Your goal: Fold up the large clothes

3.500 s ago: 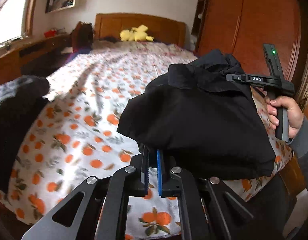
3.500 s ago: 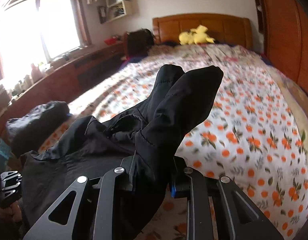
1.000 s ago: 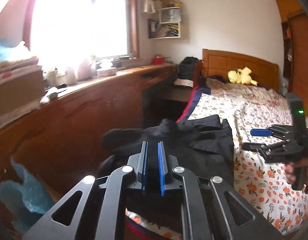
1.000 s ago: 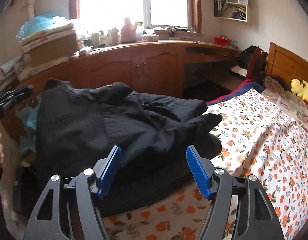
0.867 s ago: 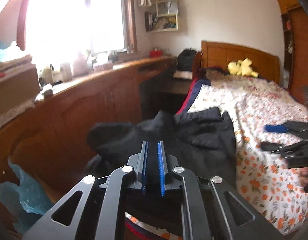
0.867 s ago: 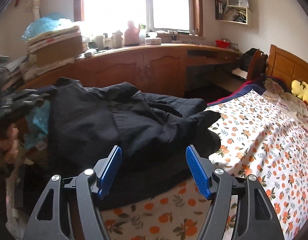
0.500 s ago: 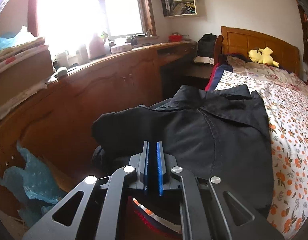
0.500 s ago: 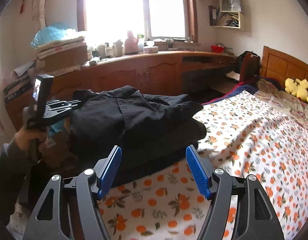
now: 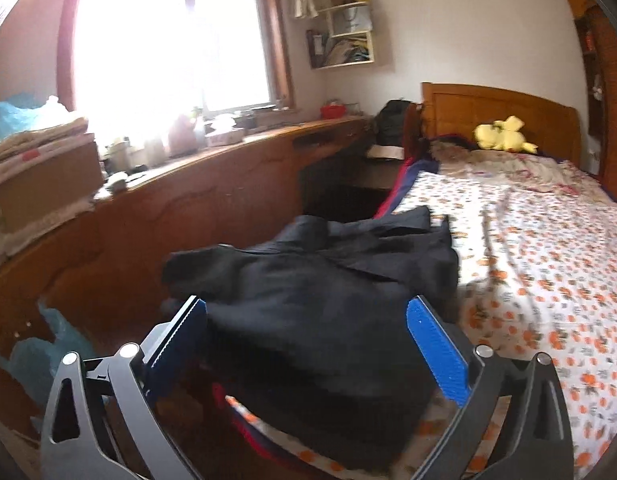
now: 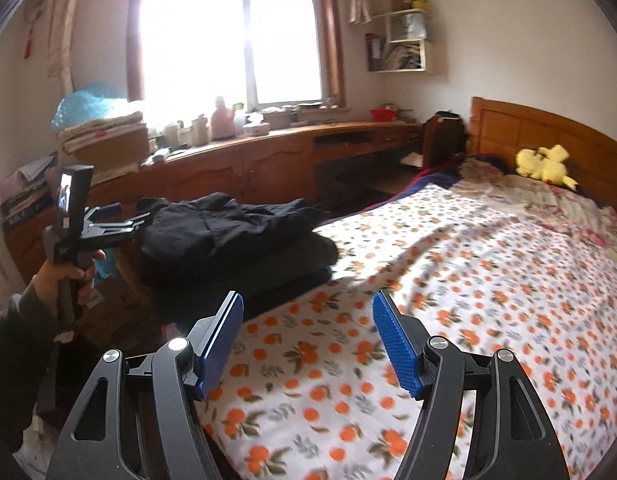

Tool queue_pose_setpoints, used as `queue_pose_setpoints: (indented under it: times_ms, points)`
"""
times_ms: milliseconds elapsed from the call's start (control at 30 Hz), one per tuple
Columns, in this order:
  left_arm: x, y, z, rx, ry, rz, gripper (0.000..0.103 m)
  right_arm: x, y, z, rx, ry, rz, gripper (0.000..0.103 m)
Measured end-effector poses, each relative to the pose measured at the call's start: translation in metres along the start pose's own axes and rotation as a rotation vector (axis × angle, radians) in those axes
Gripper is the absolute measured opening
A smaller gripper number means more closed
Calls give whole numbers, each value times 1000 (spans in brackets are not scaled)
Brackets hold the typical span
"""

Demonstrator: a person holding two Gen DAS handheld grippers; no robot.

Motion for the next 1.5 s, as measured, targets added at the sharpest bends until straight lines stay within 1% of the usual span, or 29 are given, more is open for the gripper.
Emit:
queue_pose_setpoints:
  times_ms: [133,233,367,433,467,500,533,567,633,700,833,933,1033,1167,1333,1500]
  points:
    - [-9,-38,12,-69,-6,-22,101,-16,-18,30,-51,-21,-36,65]
    - [-16,-74,19,-122,-4,-48,101,-29,-32,46,-81,-27,-64,65]
    - [-29,-127,30,-200,-4,-93,101,-45,-48,58,-117,-29,-98,66]
    - [-35,-149,35,-235,-4,-114,101,-57,-57,65,-135,-31,-117,75]
    - [-39,-162,39,-257,-5,-126,101,-61,-60,68,-148,-35,-123,77]
    - [-43,-176,42,-274,-8,-137,101,-68,-64,71,-170,-41,-130,82]
    - [-47,-189,46,-293,-9,-149,101,-73,-67,73,-184,-45,-135,85]
    - [-50,-199,47,-309,-10,-157,101,-79,-70,75,-198,-48,-143,86]
    - [-56,-224,54,-348,-11,-179,101,-90,-76,80,-221,-55,-159,92]
    - [-62,-241,61,-374,-18,-191,101,-102,-81,85,-244,-65,-175,95]
    - [-75,-276,80,-424,-37,-208,101,-128,-90,102,-283,-76,-231,95]
    - [-85,-293,93,-458,-42,-219,101,-143,-91,115,-308,-84,-261,95]
    - [-98,-308,107,-486,-43,-235,101,-158,-90,131,-354,-91,-293,95]
    - [-113,-320,132,-516,-45,-248,101,-175,-82,156,-418,-131,-335,95]
    - [-120,-321,172,-541,-78,-262,101,-187,-69,186,-465,-173,-356,95]
    - [-123,-314,201,-559,-89,-248,101,-192,-59,208,-504,-214,-370,95]
Point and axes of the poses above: each gripper's, at about its wrist camera, not at the fingertips, and z roughly against the way its jaws point, y to its left, x to its top, the point moved 1 cm from there along -z, roughly the way its jaws point, and after that the axes turned 10 degrees about y, right-handed, at the moved point
